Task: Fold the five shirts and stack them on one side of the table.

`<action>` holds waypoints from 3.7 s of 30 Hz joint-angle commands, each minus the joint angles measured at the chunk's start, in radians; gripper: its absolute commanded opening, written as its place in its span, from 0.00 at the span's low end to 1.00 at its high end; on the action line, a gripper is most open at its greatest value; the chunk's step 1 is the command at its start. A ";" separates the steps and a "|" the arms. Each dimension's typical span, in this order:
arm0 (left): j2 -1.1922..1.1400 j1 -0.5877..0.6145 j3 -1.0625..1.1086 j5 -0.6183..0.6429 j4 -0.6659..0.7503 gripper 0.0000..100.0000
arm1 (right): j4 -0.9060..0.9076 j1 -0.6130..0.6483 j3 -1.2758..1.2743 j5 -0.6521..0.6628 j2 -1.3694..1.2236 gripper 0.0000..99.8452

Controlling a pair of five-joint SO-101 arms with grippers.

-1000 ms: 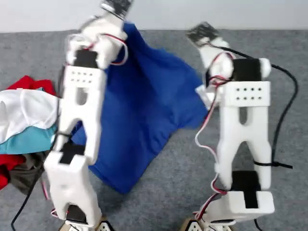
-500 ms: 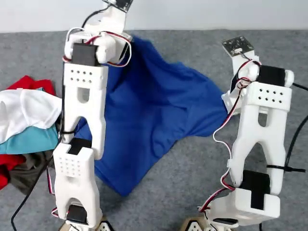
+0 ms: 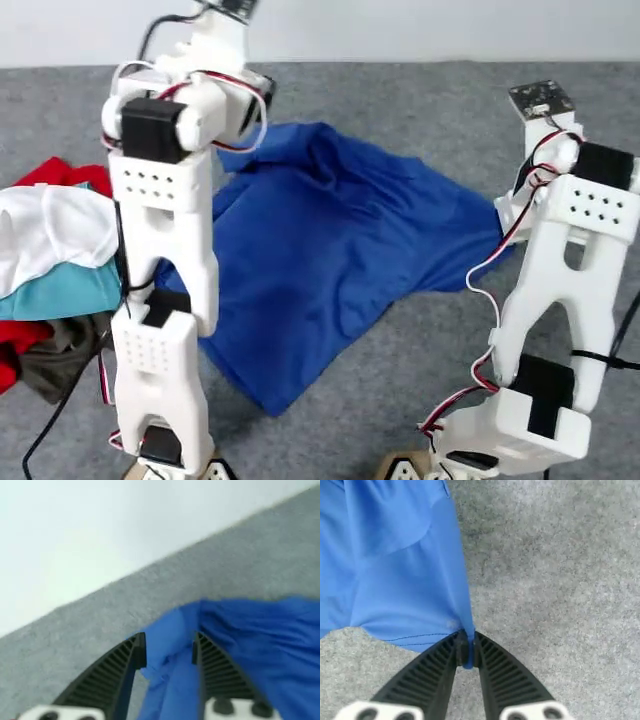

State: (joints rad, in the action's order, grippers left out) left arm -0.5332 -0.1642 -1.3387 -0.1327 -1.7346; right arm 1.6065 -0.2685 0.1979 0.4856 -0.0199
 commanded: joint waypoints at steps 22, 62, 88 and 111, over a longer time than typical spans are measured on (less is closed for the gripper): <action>0.621 -0.417 1.655 -0.084 -0.005 0.16 | 0.001 -0.013 0.006 0.003 0.039 0.01; 0.632 -0.427 2.123 -0.104 0.425 0.01 | -0.033 -0.015 0.026 -0.041 -0.033 0.01; 0.738 0.130 0.889 -0.117 0.230 0.01 | 0.156 0.124 0.253 0.015 0.297 0.01; 0.740 0.195 0.377 -0.230 0.232 0.02 | -0.308 0.168 0.951 0.138 0.315 0.01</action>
State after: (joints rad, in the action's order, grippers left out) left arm 0.1649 0.0245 -0.8631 -0.3230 -1.4737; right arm 1.3640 -0.1028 1.0694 0.5823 0.2639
